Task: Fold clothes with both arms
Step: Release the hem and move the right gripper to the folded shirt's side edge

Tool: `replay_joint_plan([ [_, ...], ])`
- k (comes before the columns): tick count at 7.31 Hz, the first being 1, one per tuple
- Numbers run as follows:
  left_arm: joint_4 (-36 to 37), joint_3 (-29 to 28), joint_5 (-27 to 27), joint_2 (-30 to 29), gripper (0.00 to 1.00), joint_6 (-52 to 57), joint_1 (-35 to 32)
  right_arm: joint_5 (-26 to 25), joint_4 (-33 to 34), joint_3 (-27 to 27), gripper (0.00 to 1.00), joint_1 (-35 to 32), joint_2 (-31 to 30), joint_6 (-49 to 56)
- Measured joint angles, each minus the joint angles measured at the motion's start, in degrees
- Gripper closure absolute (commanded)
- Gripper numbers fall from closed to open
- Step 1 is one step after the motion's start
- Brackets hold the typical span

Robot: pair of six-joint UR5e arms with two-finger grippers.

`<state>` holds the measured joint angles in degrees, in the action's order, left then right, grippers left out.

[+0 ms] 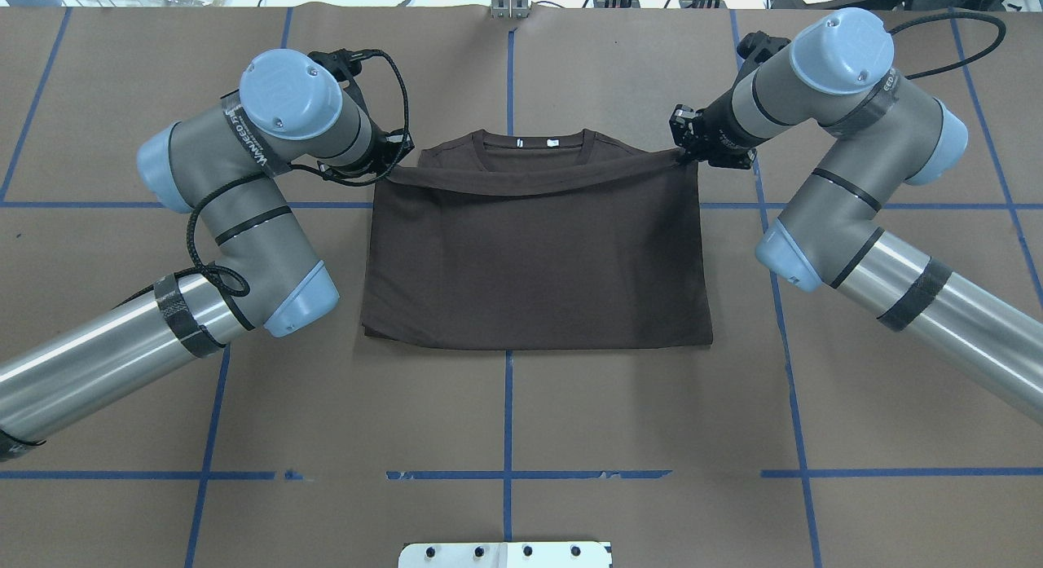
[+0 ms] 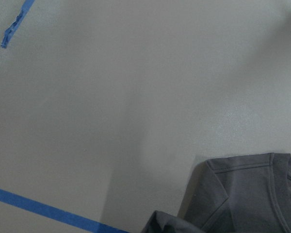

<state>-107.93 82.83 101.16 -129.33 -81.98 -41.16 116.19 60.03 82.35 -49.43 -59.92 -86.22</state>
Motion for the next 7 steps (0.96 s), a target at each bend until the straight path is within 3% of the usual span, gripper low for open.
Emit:
replay_joint_plan([
  [1,-0.1,0.0,0.0,0.0,0.12,0.1,0.0,0.0,0.0,-0.2,0.42,0.0,0.0,0.0],
  [2,-0.2,0.0,-0.1,0.0,0.0,0.3,0.0,0.1,0.0,-0.3,0.0,0.1,0.0,0.1],
  [5,0.2,0.8,-0.1,0.0,0.0,0.8,0.0,0.5,-0.7,1.7,0.0,0.6,-0.5,1.7],
  [7,0.7,2.8,0.0,0.3,0.0,0.8,0.0,0.3,-2.2,7.6,0.0,3.5,-4.8,1.8],
])
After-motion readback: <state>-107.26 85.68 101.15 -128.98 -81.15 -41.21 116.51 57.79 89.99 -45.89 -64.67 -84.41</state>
